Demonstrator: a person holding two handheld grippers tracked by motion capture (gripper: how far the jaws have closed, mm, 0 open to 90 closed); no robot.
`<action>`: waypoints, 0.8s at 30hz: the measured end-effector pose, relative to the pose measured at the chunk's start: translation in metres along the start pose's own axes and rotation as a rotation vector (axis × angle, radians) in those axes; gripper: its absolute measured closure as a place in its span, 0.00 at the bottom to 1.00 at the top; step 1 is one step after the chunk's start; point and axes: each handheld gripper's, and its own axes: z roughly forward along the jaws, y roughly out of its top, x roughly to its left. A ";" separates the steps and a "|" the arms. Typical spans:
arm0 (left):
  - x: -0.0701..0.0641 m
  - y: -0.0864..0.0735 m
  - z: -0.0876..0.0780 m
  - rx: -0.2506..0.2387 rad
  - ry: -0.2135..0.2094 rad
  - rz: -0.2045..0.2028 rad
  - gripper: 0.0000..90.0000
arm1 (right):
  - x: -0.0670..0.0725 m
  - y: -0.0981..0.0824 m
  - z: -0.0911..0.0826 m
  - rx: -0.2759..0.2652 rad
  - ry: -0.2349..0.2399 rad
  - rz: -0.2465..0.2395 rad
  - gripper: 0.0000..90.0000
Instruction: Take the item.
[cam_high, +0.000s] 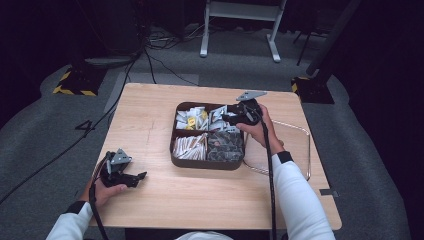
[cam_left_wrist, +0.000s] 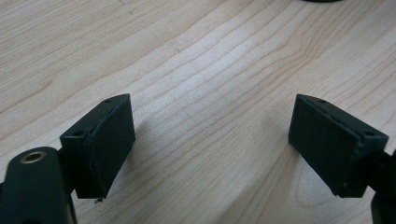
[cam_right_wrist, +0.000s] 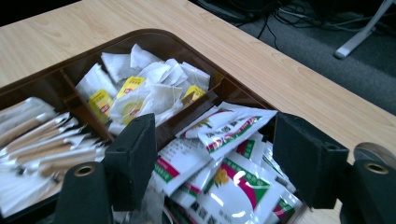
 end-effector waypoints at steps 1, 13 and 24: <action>0.000 0.000 0.000 0.000 0.000 0.000 0.17 | 0.000 0.001 0.003 0.000 0.007 0.009 0.35; 0.000 0.000 0.000 0.000 0.002 0.000 0.17 | -0.004 0.000 0.034 0.065 -0.033 0.049 0.35; 0.000 0.000 0.000 0.000 0.002 0.000 0.17 | -0.006 -0.005 0.056 0.162 -0.037 0.091 0.34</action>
